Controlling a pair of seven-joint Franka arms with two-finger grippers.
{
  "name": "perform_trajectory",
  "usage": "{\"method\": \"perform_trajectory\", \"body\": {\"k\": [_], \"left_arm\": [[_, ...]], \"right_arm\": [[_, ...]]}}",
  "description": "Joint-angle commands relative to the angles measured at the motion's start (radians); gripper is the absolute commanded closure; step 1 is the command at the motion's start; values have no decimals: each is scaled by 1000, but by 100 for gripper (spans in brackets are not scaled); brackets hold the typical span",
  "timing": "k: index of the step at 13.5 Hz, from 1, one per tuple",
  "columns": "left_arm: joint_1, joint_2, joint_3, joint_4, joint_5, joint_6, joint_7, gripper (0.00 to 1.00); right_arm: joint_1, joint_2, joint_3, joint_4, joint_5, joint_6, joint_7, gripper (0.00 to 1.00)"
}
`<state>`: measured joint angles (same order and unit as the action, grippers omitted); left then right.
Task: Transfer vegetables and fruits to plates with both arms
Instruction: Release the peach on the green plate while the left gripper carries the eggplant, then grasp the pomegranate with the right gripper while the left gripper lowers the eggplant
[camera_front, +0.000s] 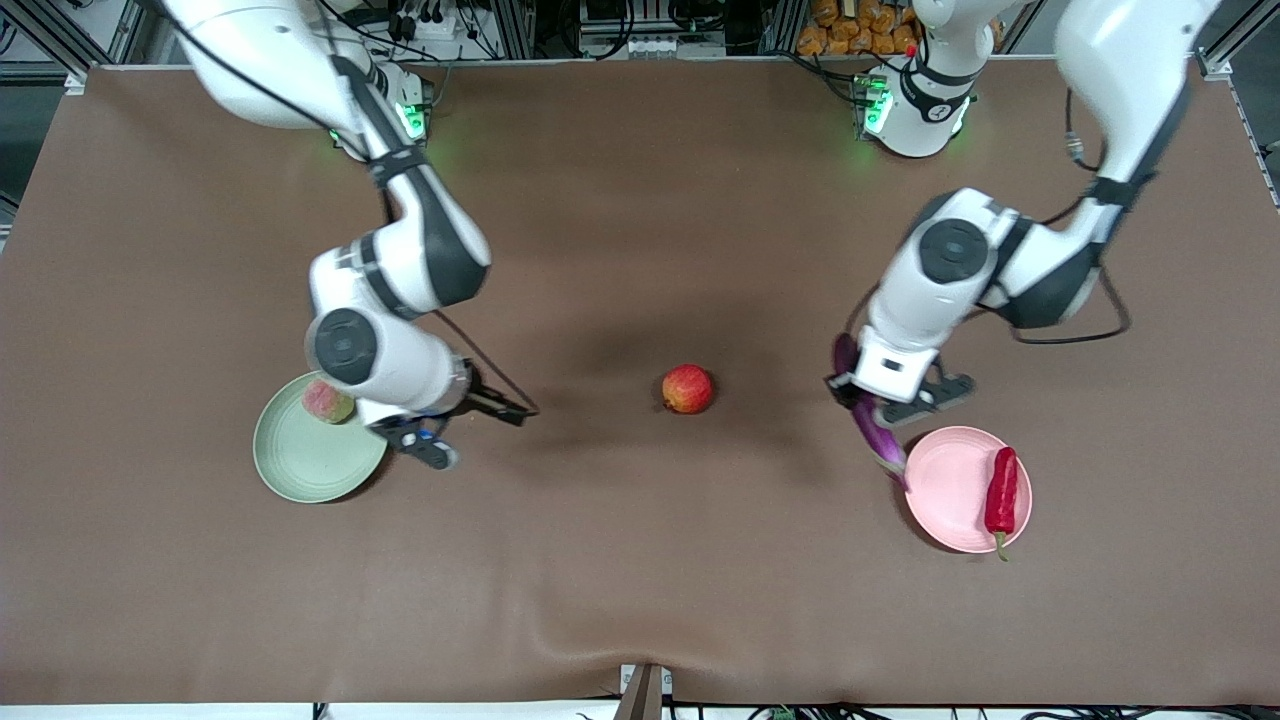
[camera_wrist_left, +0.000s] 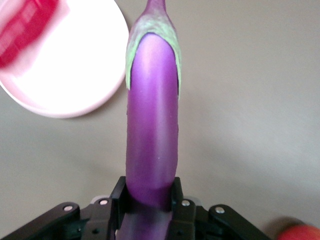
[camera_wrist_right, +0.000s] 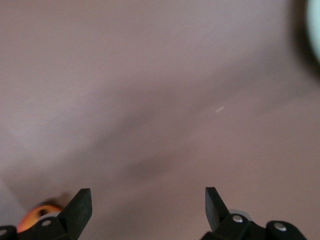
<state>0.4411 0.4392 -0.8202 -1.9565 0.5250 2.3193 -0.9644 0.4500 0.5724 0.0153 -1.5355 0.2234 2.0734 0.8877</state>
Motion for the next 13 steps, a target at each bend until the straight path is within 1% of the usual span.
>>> {"method": "perform_trajectory", "body": {"k": [1, 2, 3, 4, 5, 7, 9, 11, 12, 13], "left_arm": [[117, 53, -19, 34, 0, -21, 241, 100], [161, 73, -17, 48, 0, -21, 347, 100], [194, 108, -17, 69, 0, -21, 446, 100], [208, 151, -16, 97, 0, -21, 510, 100], [208, 188, 1, 135, 3, -21, 542, 100], [199, 245, 26, 201, 16, -21, 575, 100], [196, 306, 62, 257, 17, -20, 619, 100], [188, 331, 64, 263, 15, -20, 609, 100], [168, 334, 70, 263, 13, -20, 599, 100], [144, 334, 94, 265, 10, -18, 599, 100]], "right_arm": [[89, 137, -8, 179, 45, 25, 161, 0], [113, 173, -8, 230, 45, 36, 254, 0], [148, 205, -8, 267, 45, 80, 325, 0], [189, 231, -11, 287, 42, 133, 386, 0], [208, 250, -11, 290, 43, 180, 431, 0], [251, 291, -11, 293, 42, 246, 480, 0], [277, 313, -11, 293, 40, 249, 529, 0], [300, 348, -12, 298, 39, 310, 592, 0], [303, 366, -12, 301, 39, 338, 614, 0], [312, 383, -12, 313, 39, 358, 634, 0]]}}
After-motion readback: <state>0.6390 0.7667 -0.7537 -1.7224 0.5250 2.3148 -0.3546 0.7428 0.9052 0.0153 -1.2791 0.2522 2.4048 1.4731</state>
